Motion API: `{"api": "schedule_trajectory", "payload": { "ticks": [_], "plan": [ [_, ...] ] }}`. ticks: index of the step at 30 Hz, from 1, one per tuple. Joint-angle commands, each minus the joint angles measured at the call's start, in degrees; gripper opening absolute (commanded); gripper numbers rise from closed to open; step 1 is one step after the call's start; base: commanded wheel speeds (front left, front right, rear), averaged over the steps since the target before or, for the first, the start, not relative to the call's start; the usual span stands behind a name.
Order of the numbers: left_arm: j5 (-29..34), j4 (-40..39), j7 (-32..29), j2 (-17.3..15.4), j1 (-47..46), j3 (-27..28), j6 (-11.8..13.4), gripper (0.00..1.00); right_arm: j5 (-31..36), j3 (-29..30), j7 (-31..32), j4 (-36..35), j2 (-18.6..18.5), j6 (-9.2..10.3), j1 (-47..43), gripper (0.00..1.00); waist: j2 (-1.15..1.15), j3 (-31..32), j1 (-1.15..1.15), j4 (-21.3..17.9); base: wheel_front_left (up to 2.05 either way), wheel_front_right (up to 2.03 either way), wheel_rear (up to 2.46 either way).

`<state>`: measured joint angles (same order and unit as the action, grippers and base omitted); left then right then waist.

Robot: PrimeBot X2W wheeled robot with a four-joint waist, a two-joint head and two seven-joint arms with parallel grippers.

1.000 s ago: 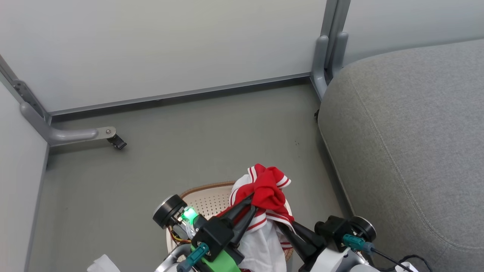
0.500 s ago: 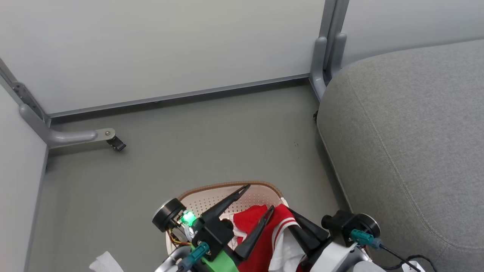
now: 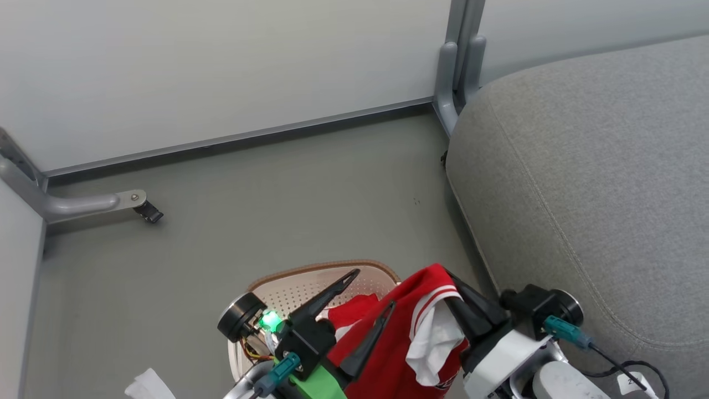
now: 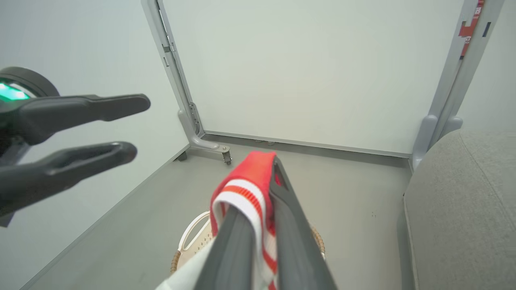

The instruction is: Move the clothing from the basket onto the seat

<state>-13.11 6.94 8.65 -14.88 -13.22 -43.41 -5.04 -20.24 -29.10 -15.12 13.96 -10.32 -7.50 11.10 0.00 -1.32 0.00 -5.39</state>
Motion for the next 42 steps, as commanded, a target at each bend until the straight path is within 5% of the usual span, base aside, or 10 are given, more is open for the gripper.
{"api": "schedule_trajectory", "payload": {
  "ticks": [1, 27, 34, 42],
  "plan": [
    [-0.34, -0.05, 0.24, -0.16, 0.34, 0.0, 0.06, 1.0, 0.74, 1.06, -0.06, -1.01, -0.39, 0.02, -0.87, 0.0, 0.0, -1.24, 0.0, -1.38, 0.0, 0.0, 0.0],
    [1.14, 0.63, -0.81, -2.2, -8.66, -1.34, -0.87, 1.0, 6.63, 11.73, -0.06, -10.54, 1.37, 0.02, -0.5, 0.0, 0.0, -15.01, 0.0, -17.15, 0.0, 0.0, 0.0],
    [1.57, 0.36, -1.81, -2.82, -11.72, -2.22, -1.39, 1.0, 9.08, 14.18, -0.05, -14.03, 0.26, 0.02, 3.73, 0.0, 0.0, -19.53, 0.0, -18.75, 0.0, 0.0, 0.0],
    [2.69, -1.17, -4.32, -4.08, -17.55, -4.68, -1.98, 1.0, 7.57, 27.18, -0.06, -17.28, -4.32, 0.03, 19.23, 0.0, 0.0, -28.62, 0.0, -16.28, 0.0, 0.0, 0.0]
  ]
}}
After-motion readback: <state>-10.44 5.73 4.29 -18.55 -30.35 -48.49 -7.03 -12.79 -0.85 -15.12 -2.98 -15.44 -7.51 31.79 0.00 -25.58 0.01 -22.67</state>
